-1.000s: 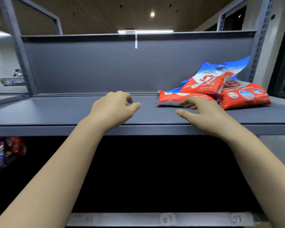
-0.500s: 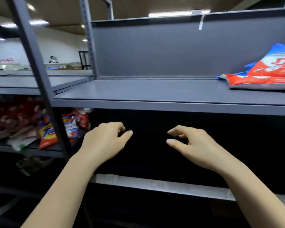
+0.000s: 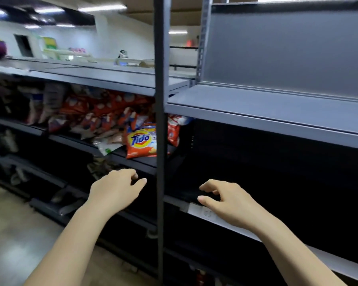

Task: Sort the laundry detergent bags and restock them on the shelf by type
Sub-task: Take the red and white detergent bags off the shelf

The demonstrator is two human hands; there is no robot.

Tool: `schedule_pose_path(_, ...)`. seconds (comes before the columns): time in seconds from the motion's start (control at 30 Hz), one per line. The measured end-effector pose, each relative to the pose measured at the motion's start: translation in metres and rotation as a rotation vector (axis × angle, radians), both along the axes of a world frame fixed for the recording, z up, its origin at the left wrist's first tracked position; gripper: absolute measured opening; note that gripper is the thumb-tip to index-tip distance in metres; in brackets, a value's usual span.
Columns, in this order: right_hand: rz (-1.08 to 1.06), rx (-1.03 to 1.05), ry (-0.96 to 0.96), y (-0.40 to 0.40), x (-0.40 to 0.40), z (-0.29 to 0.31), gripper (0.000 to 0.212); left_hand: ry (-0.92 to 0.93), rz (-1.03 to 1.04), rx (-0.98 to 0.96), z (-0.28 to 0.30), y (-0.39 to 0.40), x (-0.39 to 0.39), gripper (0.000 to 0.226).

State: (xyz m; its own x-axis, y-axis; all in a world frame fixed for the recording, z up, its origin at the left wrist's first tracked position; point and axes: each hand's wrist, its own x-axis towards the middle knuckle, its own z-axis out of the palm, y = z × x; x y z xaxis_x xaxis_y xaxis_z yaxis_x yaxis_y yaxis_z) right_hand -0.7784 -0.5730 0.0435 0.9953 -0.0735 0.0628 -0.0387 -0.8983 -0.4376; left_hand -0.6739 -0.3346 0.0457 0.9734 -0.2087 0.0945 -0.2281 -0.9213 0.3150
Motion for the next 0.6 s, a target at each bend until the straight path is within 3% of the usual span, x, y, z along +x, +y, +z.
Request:
schedule_pose_path(0.3, 0.132, 0.002, 0.033, 0.078, 0.109, -0.013, 0.038, 0.016, 0.134, 0.041, -0.010, 0.093, 0.072, 0.039)
schedule_pose_path(0.6, 0.139, 0.014, 0.070, 0.148, 0.248, -0.029, 0.041, 0.004, 0.179, 0.038, -0.022, 0.172, 0.200, 0.033)
